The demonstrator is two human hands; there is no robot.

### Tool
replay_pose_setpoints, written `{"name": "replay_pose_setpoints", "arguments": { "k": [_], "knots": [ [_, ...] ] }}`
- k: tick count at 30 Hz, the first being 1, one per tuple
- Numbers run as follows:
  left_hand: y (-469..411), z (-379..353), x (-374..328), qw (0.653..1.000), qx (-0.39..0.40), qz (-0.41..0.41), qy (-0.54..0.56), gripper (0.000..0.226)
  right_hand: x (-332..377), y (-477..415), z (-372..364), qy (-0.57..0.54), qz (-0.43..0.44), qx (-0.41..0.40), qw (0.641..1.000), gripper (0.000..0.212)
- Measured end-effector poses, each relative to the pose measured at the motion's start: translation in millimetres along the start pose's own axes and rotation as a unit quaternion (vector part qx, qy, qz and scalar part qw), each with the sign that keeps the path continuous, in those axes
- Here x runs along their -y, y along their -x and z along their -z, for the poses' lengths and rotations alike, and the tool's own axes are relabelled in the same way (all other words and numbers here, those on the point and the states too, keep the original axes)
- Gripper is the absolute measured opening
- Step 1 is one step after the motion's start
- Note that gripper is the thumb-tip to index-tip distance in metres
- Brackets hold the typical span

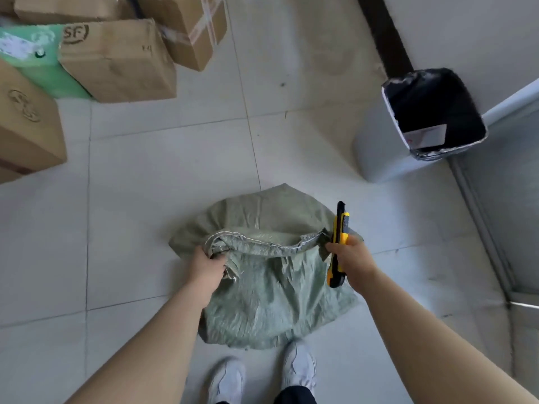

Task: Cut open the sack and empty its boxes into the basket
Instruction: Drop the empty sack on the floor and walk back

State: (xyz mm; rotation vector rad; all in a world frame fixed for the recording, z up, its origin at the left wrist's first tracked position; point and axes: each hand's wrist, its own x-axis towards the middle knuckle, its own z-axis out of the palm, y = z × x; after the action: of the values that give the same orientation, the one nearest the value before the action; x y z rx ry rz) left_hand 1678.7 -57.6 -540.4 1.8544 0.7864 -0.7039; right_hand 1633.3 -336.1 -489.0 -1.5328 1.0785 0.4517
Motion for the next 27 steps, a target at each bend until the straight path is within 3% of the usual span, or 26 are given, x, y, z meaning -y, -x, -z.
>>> {"name": "replay_pose_setpoints", "arguments": {
  "k": [4,9,13,17,23,27],
  "knots": [
    [-12.2,-27.9,14.4,0.998,-0.016,0.005,-0.053,0.025,-46.5,-41.5,-18.9,0.001,-0.034,0.002,0.999,0.010],
    [-5.4,-18.1,15.4,0.992,-0.002,-0.009,-0.130,0.081,-49.8,-32.0,-20.3,0.021,-0.052,-0.039,0.998,0.027],
    [39.0,15.9,-25.1,0.994,-0.022,0.002,-0.104,0.061,-13.2,22.3,3.7,0.008,-0.038,-0.064,0.997,0.033],
    [102.9,36.4,-88.3,0.994,-0.003,-0.048,-0.097,0.038,35.9,93.4,35.2,-0.085,-0.014,-0.094,0.992,0.029],
    [229.2,45.6,-200.7,0.982,0.104,-0.149,-0.052,0.031,109.8,232.3,92.6,-0.238,0.019,-0.120,0.964,0.023],
    [331.7,47.6,-263.8,0.957,0.172,-0.221,-0.070,0.021,136.0,340.7,143.0,-0.338,0.061,-0.172,0.923,0.019]
  ]
}}
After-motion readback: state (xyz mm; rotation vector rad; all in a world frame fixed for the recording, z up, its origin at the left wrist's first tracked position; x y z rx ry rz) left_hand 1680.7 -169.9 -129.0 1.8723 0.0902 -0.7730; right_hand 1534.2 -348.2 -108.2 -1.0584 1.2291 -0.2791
